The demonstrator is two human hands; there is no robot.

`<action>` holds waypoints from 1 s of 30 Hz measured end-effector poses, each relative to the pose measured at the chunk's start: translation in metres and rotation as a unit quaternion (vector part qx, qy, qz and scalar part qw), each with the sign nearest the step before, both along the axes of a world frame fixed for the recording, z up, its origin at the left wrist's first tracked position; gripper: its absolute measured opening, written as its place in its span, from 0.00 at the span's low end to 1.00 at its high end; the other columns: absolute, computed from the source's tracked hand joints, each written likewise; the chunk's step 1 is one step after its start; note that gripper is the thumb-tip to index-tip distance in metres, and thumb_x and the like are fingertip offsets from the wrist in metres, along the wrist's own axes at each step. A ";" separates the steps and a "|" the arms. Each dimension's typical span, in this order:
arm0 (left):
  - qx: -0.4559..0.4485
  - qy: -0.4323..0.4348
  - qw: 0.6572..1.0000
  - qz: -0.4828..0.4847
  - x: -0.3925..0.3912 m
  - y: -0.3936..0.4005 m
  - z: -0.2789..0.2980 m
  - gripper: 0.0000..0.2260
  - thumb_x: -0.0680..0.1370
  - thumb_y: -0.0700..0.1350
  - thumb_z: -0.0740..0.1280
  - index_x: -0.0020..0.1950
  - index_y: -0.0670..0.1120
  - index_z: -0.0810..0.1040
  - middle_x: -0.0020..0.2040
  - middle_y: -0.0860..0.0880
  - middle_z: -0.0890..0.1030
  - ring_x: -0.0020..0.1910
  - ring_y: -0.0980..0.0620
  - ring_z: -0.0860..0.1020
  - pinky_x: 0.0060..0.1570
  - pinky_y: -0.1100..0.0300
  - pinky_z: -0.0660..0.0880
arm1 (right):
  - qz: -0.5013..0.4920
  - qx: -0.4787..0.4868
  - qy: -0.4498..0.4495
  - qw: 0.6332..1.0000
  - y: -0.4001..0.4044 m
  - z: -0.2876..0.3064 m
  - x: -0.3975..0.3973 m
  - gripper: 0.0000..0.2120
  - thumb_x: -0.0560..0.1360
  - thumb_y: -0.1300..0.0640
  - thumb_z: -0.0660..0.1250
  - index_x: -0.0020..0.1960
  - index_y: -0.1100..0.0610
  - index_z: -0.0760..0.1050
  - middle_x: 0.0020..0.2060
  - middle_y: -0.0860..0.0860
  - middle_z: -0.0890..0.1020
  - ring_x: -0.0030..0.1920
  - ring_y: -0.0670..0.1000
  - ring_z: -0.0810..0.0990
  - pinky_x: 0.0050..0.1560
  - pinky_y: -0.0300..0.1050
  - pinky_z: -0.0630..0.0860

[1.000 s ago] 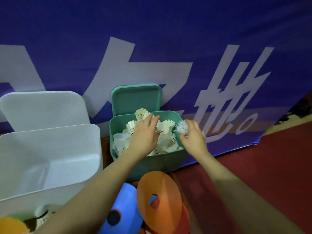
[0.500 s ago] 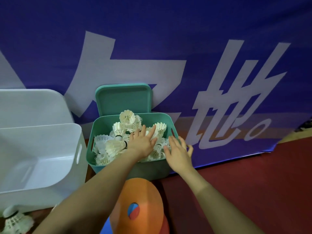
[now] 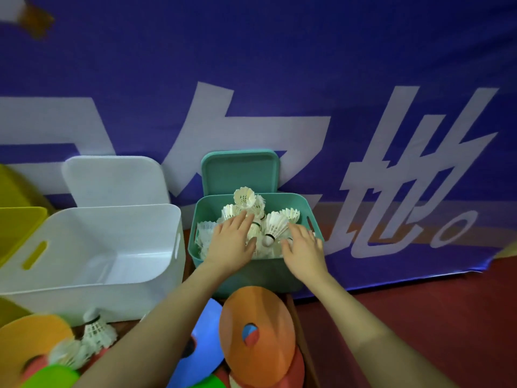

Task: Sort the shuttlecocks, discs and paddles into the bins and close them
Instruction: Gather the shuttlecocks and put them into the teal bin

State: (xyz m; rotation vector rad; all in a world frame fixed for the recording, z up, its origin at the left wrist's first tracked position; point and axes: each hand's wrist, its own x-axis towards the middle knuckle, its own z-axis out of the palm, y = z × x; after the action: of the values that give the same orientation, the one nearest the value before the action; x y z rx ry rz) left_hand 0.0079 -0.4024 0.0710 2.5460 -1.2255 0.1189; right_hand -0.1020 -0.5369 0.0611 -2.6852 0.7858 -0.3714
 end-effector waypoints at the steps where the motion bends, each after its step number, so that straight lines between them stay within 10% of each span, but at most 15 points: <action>1: -0.007 -0.002 1.000 0.003 -0.002 0.012 0.003 0.25 0.80 0.51 0.57 0.76 0.49 0.56 0.76 0.49 0.58 0.73 0.49 0.59 0.69 0.54 0.55 | 0.009 0.000 -0.005 1.000 0.009 0.003 -0.002 0.22 0.80 0.53 0.54 0.73 0.54 0.60 0.70 0.50 0.66 0.69 0.52 0.64 0.67 0.49 0.57; 8: -0.050 -0.014 0.999 0.016 -0.012 0.130 0.017 0.22 0.72 0.51 0.58 0.63 0.44 0.76 0.60 0.45 0.79 0.56 0.43 0.78 0.53 0.50 0.74 | 0.078 -0.001 -0.034 0.996 0.109 0.012 -0.004 0.21 0.80 0.52 0.55 0.72 0.54 0.63 0.67 0.50 0.70 0.68 0.53 0.66 0.68 0.48 0.61; 15: -0.019 -0.008 0.998 0.054 -0.015 0.278 0.006 0.23 0.78 0.52 0.55 0.72 0.46 0.66 0.71 0.46 0.67 0.70 0.46 0.65 0.67 0.53 0.60 | 0.139 -0.005 -0.010 0.990 0.249 0.007 0.006 0.21 0.81 0.52 0.55 0.72 0.55 0.63 0.67 0.51 0.70 0.67 0.53 0.67 0.65 0.47 0.62; 30: -0.049 -0.001 0.982 0.183 -0.007 0.559 0.002 0.22 0.76 0.50 0.60 0.68 0.43 0.72 0.67 0.44 0.74 0.65 0.42 0.72 0.60 0.49 0.68 | 0.265 0.002 -0.012 0.964 0.509 -0.005 0.055 0.20 0.79 0.52 0.57 0.70 0.55 0.66 0.64 0.51 0.73 0.66 0.52 0.70 0.63 0.46 0.66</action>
State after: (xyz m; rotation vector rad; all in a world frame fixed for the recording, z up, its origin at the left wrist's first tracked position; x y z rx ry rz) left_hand 0.0006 0.1566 0.0733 2.6537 -0.7177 0.2580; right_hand -0.0469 -0.0276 0.0566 -2.7405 0.0393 -0.2632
